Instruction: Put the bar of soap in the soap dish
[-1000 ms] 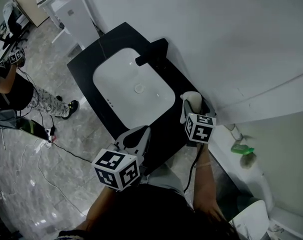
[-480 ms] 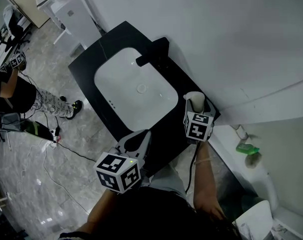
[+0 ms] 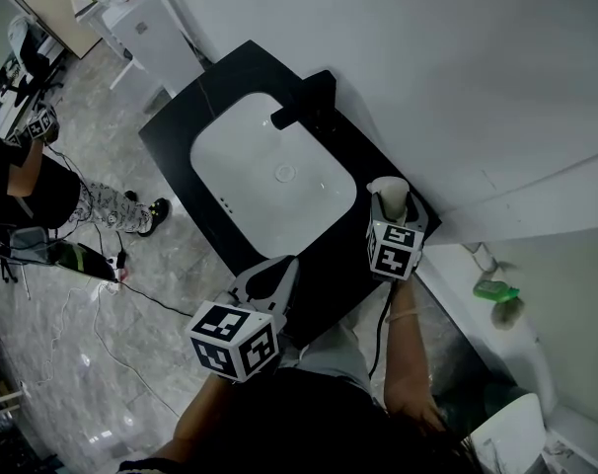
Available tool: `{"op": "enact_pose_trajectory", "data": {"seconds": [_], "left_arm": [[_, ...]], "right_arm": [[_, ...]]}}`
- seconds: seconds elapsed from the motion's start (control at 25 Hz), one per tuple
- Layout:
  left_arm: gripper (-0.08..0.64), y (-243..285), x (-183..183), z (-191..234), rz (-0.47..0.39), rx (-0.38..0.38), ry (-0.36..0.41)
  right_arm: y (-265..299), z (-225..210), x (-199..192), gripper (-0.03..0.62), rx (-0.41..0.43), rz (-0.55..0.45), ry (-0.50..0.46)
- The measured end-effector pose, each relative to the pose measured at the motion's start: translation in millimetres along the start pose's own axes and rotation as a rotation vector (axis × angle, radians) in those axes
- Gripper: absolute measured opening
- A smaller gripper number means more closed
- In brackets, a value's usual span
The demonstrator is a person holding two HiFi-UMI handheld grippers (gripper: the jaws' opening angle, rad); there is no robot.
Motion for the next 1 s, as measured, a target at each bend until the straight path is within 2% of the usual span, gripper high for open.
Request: {"op": "enact_pose_trajectory", "data": {"seconds": [0.24, 0.44, 0.68, 0.76, 1.0], "left_arm": [[-0.005, -2.1, 2.3, -2.5, -0.007, -0.008, 0.005], [-0.006, -5.8, 8.7, -8.6, -0.035, -0.025, 0.022], [-0.006, -11.3, 17.1, -20.6, -0.076, -0.062, 0.054], [-0.006, -15.1, 19.2, -24.5, -0.089, -0.074, 0.063], [-0.006, -32.2, 24.1, -32.4, -0.137, -0.104, 0.082]], "right_arm": [[-2.9, 1.2, 5.1, 0.302, -0.011, -0.019, -0.027], [-20.0, -1.9, 25.5, 0.302, -0.005, -0.078, -0.012], [-56.9, -8.0, 69.1, 0.294, 0.067, -0.16, 0.009], [-73.2, -10.1, 82.8, 0.249, 0.064, -0.181, -0.003], [-122.9, -13.8, 109.8, 0.053, 0.038, -0.221, -0.089]]}}
Point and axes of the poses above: the fingertips, and each gripper's own axes: y forward along the fingers, z to its left, x out of its top, the point moved 9 cm from there along -y, backward along the fingers, and after that the axes turned 6 degrees about -x, right-handed, at the moved point
